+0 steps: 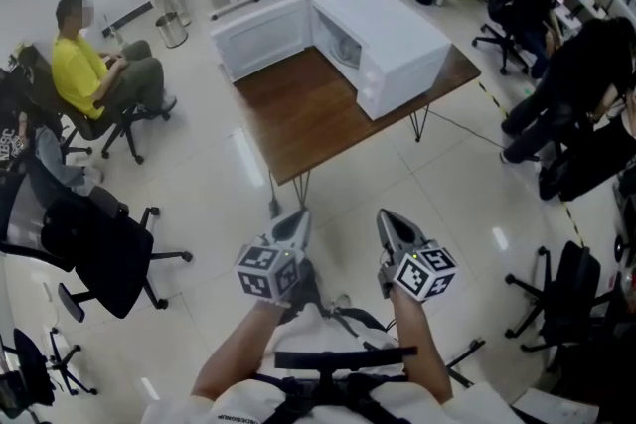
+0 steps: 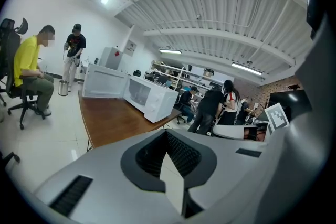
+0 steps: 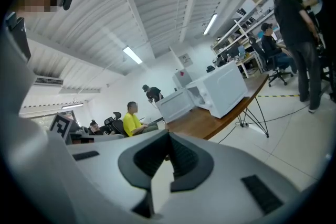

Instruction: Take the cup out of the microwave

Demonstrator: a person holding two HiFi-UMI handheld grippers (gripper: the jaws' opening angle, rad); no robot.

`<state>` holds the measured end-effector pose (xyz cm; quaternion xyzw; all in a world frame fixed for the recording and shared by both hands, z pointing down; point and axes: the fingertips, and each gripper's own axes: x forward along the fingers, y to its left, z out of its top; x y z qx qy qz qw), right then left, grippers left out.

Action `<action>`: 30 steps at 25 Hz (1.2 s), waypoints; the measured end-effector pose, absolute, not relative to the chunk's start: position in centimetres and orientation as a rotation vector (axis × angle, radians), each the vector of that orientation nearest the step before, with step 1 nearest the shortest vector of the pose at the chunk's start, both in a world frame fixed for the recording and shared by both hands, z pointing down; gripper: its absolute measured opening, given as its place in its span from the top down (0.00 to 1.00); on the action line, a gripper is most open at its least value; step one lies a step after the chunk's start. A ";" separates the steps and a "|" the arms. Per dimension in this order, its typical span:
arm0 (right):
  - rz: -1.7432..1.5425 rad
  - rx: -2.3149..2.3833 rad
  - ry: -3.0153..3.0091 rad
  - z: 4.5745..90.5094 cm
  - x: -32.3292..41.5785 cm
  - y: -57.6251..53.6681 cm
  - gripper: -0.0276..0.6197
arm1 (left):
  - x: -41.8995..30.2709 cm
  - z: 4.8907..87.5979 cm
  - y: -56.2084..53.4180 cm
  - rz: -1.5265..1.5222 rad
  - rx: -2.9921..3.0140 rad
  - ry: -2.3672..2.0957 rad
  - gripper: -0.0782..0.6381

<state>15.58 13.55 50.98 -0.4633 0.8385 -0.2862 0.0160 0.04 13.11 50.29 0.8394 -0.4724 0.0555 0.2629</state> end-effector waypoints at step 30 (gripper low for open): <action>-0.862 -1.580 2.600 50.8 5.0 -10.3 0.96 | -7.8 52.3 -12.3 0.203 2.336 -1.122 0.89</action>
